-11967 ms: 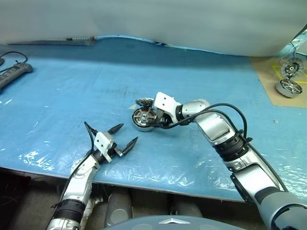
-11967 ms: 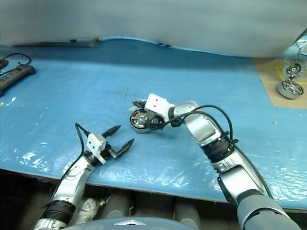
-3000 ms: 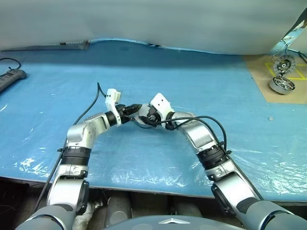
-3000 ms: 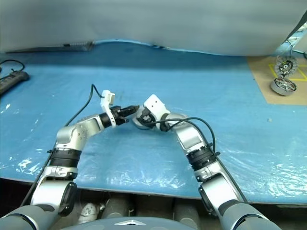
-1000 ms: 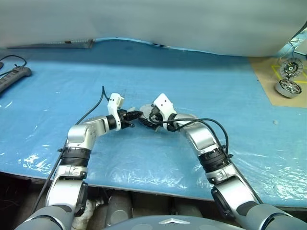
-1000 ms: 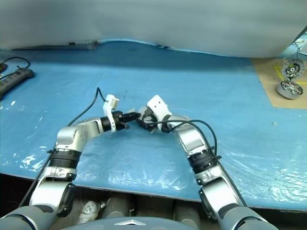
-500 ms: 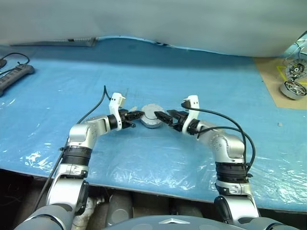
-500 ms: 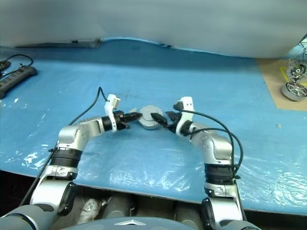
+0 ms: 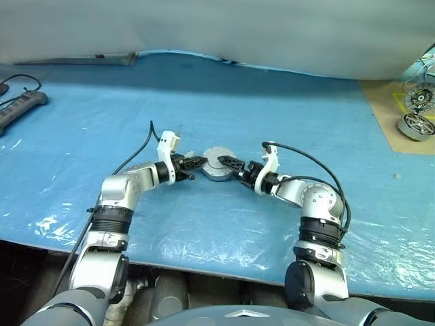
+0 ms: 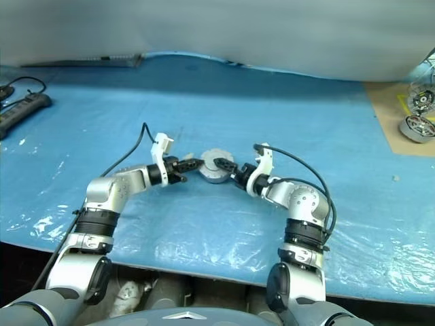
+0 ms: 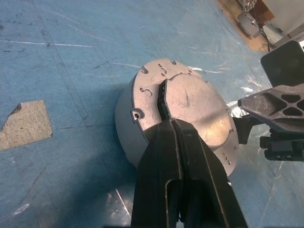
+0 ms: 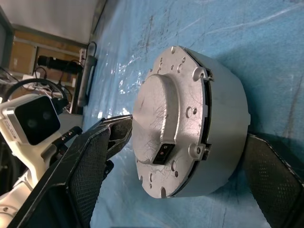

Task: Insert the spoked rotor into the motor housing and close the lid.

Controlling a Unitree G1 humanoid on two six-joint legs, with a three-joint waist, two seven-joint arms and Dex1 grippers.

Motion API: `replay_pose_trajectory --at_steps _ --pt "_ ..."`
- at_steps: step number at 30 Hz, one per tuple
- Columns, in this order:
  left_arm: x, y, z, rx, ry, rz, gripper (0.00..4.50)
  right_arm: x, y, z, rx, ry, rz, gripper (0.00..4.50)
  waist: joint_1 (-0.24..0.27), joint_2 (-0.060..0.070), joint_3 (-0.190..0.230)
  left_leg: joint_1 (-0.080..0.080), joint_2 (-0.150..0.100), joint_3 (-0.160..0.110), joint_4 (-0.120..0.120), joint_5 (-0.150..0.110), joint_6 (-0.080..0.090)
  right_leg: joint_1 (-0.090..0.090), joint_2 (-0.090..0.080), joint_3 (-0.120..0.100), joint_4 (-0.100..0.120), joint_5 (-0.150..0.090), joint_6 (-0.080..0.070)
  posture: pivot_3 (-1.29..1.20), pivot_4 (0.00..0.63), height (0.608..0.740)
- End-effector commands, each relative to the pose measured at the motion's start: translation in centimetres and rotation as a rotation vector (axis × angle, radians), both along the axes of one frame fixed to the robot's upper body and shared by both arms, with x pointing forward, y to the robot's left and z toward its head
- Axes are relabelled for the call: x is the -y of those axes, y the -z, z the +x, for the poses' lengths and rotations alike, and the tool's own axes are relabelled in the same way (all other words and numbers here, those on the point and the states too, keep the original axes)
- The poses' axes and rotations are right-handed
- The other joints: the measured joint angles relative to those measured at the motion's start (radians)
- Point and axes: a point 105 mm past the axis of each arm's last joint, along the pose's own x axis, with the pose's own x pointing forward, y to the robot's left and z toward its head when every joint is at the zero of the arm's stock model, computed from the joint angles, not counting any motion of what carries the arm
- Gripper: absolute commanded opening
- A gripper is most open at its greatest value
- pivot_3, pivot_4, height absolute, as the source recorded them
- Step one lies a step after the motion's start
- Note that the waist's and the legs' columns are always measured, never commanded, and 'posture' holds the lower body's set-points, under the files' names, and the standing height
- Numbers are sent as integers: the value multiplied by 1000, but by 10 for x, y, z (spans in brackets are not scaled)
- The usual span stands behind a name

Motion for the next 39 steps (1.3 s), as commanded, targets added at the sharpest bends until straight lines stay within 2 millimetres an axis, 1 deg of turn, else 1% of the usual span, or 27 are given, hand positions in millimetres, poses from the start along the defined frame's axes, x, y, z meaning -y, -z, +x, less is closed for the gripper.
replay_pose_trajectory --at_steps 1,4,5,8,11,12,19,23,26,28,29,30,32,37,38,39 --pt "3 9 -4 -31 7 18 0 -13 -4 -1 -42 -20 106 4291 0 0 0 0 0 0 0 0 0 0 0 0 0 0 0 0 150 740" --pt "1 10 -5 -35 4 20 0 -5 -8 0 -71 3 209 3532 0 0 0 0 0 0 0 0 0 0 0 0 0 0 0 0 150 740" --pt "1 11 -5 -36 3 21 0 -3 -8 -1 -77 5 222 3187 0 0 0 0 -1 0 0 0 0 0 0 0 0 0 0 0 150 740" --pt "0 12 -5 -39 2 23 0 0 -6 -4 -96 2 234 2191 1 0 0 -2 -1 0 0 0 0 -2 0 0 0 0 0 0 150 740" --pt "0 12 -4 -39 1 24 0 1 -4 -7 -110 0 238 1282 1 0 0 -3 -1 0 0 0 0 -2 0 -1 0 0 0 0 150 740" --pt "0 12 -4 -39 1 23 0 0 -3 -8 -112 -3 237 1049 1 0 0 -3 -1 0 0 0 0 -2 0 -1 0 0 0 0 150 740" --pt "-3 9 2 -30 -21 19 0 -4 1 -17 -126 -27 215 1043 1 0 0 -3 -1 0 0 0 0 -2 0 -2 0 0 0 0 150 740" --pt "-13 9 14 -41 -128 -13 0 -6 1 -22 -127 -32 220 1043 1 0 0 -3 -1 0 0 0 0 -1 0 -2 0 0 0 0 150 740" --pt "-18 3 18 -54 -177 -84 543 -6 -1 -22 -121 -16 236 1043 -1 0 0 -3 -1 -1 1 0 0 -1 0 -2 1 0 0 0 150 740" --pt "-22 -2 20 -57 -212 -136 1132 -2 -5 -19 -109 10 268 1043 -2 0 0 -3 -1 -1 1 0 0 -2 0 -2 1 0 0 0 150 740" --pt "-25 -6 21 -68 -240 -184 1526 -1 -9 -18 -99 22 287 1043 -1 0 0 -5 -1 -1 1 0 0 -3 0 -2 1 0 0 0 150 740" --pt "-28 -9 22 -82 -266 -233 1790 1 -12 -17 -90 30 300 1043 0 0 0 -7 -1 -1 1 0 0 -4 0 -2 1 0 0 0 150 740" --pt "-34 -15 23 -114 -307 -333 2549 4 -18 -15 -73 42 320 1043 1 0 0 -11 -2 -1 2 0 0 -7 0 -3 1 0 0 0 150 740" --pt "-53 -23 19 -197 -403 -604 4330 14 -36 -8 -19 90 367 1043 2 -1 1 -17 -2 -1 4 0 -1 -10 0 -7 1 0 0 0 150 740" --pt "-54 -24 16 -214 -403 -662 4500 17 -39 -6 -9 98 375 1043 2 -1 1 -17 -2 -2 4 0 -1 -10 0 -7 1 0 0 0 150 740" --pt "-54 -25 13 -231 -401 -706 4500 19 -42 -5 -1 105 380 1043 2 -1 1 -18 -2 -2 5 0 -1 -10 0 -7 1 0 0 0 150 740"
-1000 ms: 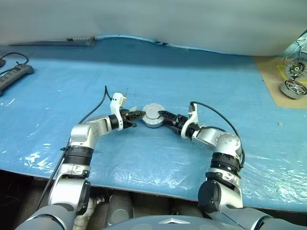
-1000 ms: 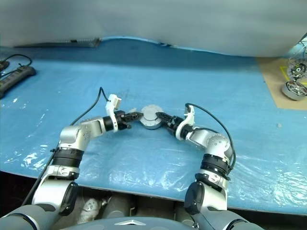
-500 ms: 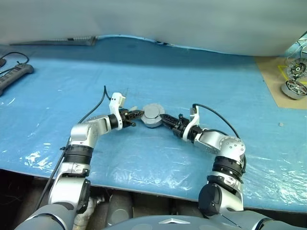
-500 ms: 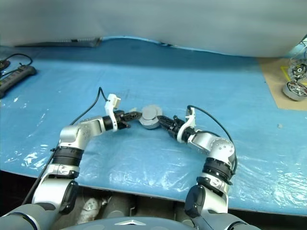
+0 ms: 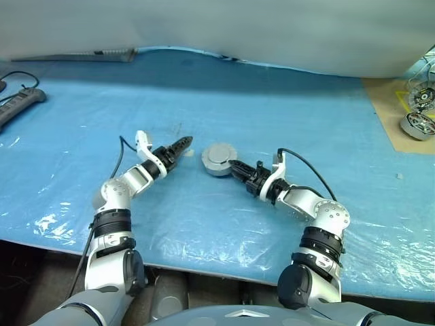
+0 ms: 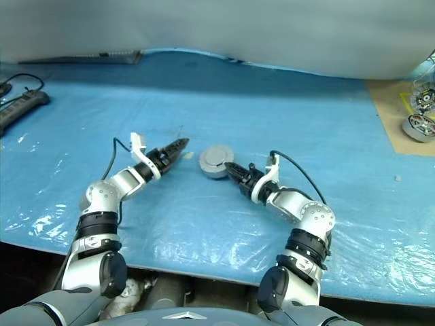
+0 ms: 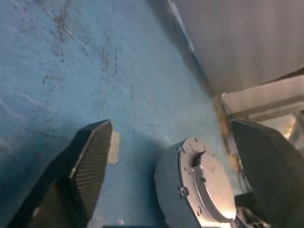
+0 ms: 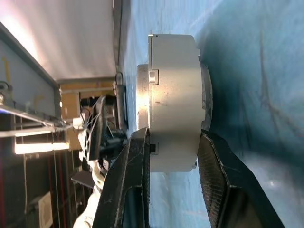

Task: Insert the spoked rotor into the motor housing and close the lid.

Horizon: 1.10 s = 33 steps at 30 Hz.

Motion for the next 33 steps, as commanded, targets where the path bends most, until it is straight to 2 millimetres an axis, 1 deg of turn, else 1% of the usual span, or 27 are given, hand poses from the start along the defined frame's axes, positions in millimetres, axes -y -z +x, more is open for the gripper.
replay_pose_trajectory --at_steps 1,5,7,14,17,23,28,30,33 --pt "-5 -14 -10 20 -17 -173 4500 4 -42 8 150 20 80 1043 0 0 0 0 0 0 0 0 0 0 0 0 0 0 0 0 150 740" --pt "4 -6 -19 -33 -7 -263 4500 2 -53 12 177 20 101 1043 1 -2 1 -1 0 -2 2 0 0 0 0 -1 0 0 0 0 150 740" --pt "8 -5 -22 -44 1 -285 4500 -2 -58 12 189 5 108 1043 2 -3 2 -2 0 -2 2 0 0 0 0 -2 0 0 1 0 150 740" --pt "18 -21 -31 3 58 -375 4500 -24 -67 5 207 -76 117 1043 1 -4 2 -2 0 -3 4 0 0 0 0 -3 1 1 2 0 150 740" --pt "19 -25 -31 13 61 -387 4500 -31 -69 1 210 -103 130 1043 1 -4 2 -2 0 -3 4 0 0 1 0 -3 1 1 2 0 150 740" --pt "24 -26 -31 2 71 -396 4500 -46 -72 -12 216 -163 158 1043 2 -4 2 -3 0 -4 5 0 0 1 0 -3 1 2 3 0 150 740" --pt "31 -32 -32 16 112 -420 4500 -54 -69 -20 200 -200 160 1043 2 -4 2 -3 0 -5 7 0 0 2 0 -5 1 2 4 0 150 740" --pt "34 -38 -33 26 132 -453 4500 -57 -68 -23 194 -216 157 1043 2 -4 2 -3 0 -7 9 0 0 3 0 -5 2 3 4 0 150 740" --pt "39 -42 -39 17 172 -481 4500 -57 -68 -24 188 -218 155 1043 2 -4 2 -3 0 -9 11 0 0 5 0 -6 2 3 5 0 150 740"
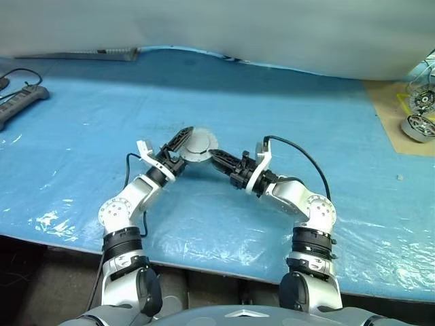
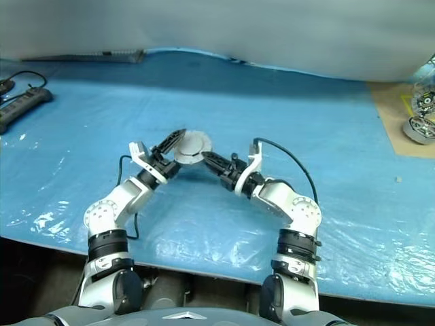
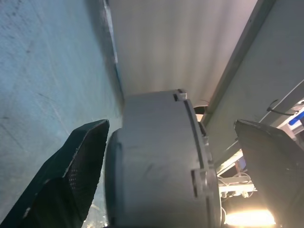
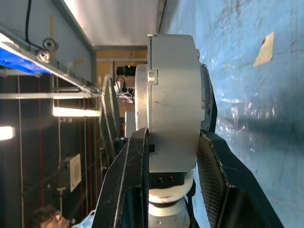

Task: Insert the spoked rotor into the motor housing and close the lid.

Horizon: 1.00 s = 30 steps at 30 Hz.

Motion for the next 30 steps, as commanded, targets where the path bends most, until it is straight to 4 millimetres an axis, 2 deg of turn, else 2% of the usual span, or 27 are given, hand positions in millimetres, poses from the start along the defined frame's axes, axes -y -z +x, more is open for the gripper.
replay_pose_trajectory --at_steps 1,3,6,8,12,17,19,23,28,30 --pt "7 -14 -9 32 58 -35 4326 -4 -26 -6 90 -28 67 1043 0 0 0 0 0 -1 1 0 0 1 0 0 0 0 0 0 150 740" --pt "10 -12 -15 20 74 -42 3895 -3 -25 -6 87 -27 65 1043 -1 0 0 0 0 -3 2 0 0 3 0 -2 0 0 0 0 150 740" --pt "12 -12 -25 9 87 -53 2847 -2 -24 -5 81 -22 64 1043 -1 0 0 -1 0 -11 4 0 0 5 0 -6 -1 0 0 0 150 740" --pt "14 -10 -30 -7 92 -50 2365 -2 -24 -5 78 -20 63 1043 -1 0 0 -1 0 -14 5 0 0 6 0 -9 -1 0 0 0 150 740" --pt "13 -8 -27 -27 66 -33 2379 1 -22 -1 114 17 -10 1043 1 0 0 -2 0 -15 8 0 0 9 0 -11 -1 0 0 0 150 740" --pt "8 -9 -8 -21 13 41 2379 19 -17 11 339 117 -286 1043 1 0 0 -3 -2 -15 12 0 0 13 -2 -11 -2 3 5 0 150 740" --pt "8 -10 -2 -9 12 55 2379 25 -16 12 387 130 -315 1043 1 0 0 -3 -2 -16 13 0 0 14 -2 -11 -2 3 6 0 150 740" --pt "7 -9 18 -8 -1 98 2379 41 -7 12 470 195 -435 2533 2 -1 0 -2 -3 -16 14 0 0 15 -2 -11 -2 4 7 0 150 740" --pt "3 -6 43 -7 -23 139 2379 46 0 4 594 244 -577 4329 0 -1 1 -3 -2 -16 14 0 0 13 -1 -11 -2 4 7 0 150 740" --pt "3 -6 50 -4 -25 150 2379 50 0 3 642 283 -624 4500 0 -2 1 -3 -2 -16 14 0 0 13 -1 -11 -2 4 7 0 150 740"
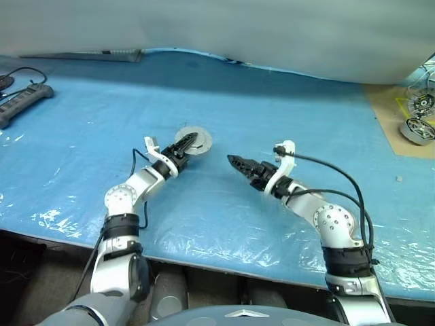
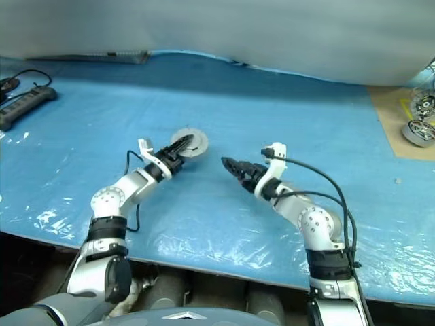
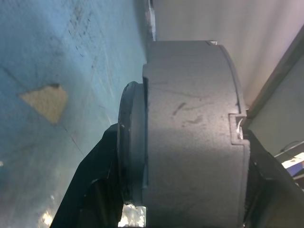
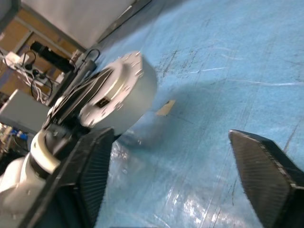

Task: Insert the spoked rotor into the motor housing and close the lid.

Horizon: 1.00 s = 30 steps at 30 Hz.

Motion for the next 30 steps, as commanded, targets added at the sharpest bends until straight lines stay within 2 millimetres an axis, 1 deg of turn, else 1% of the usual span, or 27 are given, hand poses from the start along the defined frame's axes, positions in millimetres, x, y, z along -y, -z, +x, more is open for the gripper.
replay_pose_trajectory --at_steps 1,2,5,7,11,15,19,24,26,28,29,30 --pt "2 -29 15 118 7 -18 2379 2 -19 -2 180 45 -77 4500 0 0 0 0 0 0 0 0 0 0 0 0 0 0 0 0 150 740" --pt "3 -28 19 114 5 -8 2379 4 -17 -2 216 65 -130 4500 2 0 0 0 -1 0 0 0 0 0 -1 0 0 0 0 0 150 740" --pt "9 -24 35 94 -3 42 2379 10 -1 -3 301 90 -349 4500 5 0 0 0 -1 0 1 0 0 1 -1 0 0 0 0 0 150 740" --pt "12 -25 43 91 -15 64 2379 13 3 -2 353 119 -423 4500 5 -1 0 0 -1 -1 1 0 0 2 -1 0 0 0 0 0 150 740" --pt "17 -27 56 81 -44 105 2379 17 4 1 493 182 -549 4500 4 -2 1 0 -1 -1 1 0 0 2 -1 0 0 0 0 0 150 740" --pt "26 -25 62 79 -56 165 2379 19 14 1 562 225 -615 4500 2 -3 2 0 -1 -1 1 0 0 2 -1 0 0 0 0 0 150 740" --pt "33 -20 64 65 -64 219 2379 13 22 -4 543 191 -578 4500 1 -3 3 0 -1 -1 0 0 0 2 -1 0 0 0 -1 0 150 740" --pt "38 -8 62 34 -52 295 2379 12 24 -4 540 195 -577 4500 1 -5 5 0 0 -1 1 0 1 2 -1 0 1 1 -2 0 150 740" --pt "36 -2 61 4 -56 313 2379 11 23 -3 535 195 -565 4500 0 -5 5 1 0 -1 1 0 1 3 -2 0 1 1 -3 0 150 740" --pt "33 2 61 -13 -58 324 3130 10 23 -3 533 194 -562 4500 0 -5 5 1 0 -1 2 0 1 3 -2 0 1 1 -3 0 150 740" --pt "30 5 60 -20 -57 332 3326 9 23 -4 531 187 -557 4500 0 -5 5 2 0 -1 2 0 1 4 -2 0 1 2 -4 0 150 740" --pt "28 7 59 -26 -55 337 3670 8 24 -4 529 182 -554 4500 0 -5 5 2 0 -1 2 0 2 5 -2 0 1 2 -4 0 150 740"
